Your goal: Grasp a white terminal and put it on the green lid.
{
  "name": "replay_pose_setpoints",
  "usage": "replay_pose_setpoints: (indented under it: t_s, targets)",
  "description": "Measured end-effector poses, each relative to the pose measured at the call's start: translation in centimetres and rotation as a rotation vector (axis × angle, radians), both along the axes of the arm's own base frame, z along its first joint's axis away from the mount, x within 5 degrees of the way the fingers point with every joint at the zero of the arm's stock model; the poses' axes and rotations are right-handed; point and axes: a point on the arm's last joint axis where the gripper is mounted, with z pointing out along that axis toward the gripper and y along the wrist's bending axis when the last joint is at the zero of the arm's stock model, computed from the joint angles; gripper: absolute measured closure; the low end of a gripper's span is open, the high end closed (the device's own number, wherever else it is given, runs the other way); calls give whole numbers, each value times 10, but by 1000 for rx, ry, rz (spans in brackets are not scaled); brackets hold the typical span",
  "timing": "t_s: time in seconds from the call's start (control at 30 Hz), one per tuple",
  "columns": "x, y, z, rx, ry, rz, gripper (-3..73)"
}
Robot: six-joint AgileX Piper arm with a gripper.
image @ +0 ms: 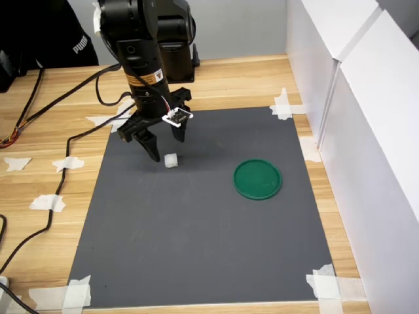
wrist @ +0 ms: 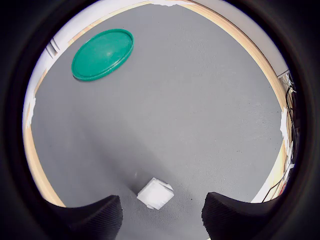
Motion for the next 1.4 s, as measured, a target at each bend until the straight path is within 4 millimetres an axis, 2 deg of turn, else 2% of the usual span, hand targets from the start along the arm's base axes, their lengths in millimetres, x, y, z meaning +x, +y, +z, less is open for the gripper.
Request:
replay_pose_setpoints:
  t_s: [0.43,0.77,0.83,0.93,1.07,1.1,1.4]
  targets:
    - [-1,0,-28,-11,60,8,17]
    - [2,0,-36,-18,74,12,28]
    - [2,0,-35,-20,67,13,52]
    - [3,-1,-35,-24,59,16,131]
    - [4,-1,-40,-18,73,-4,309]
    - [4,-1,-40,-17,75,-13,332]
    - [3,-1,-35,-17,58,-28,332]
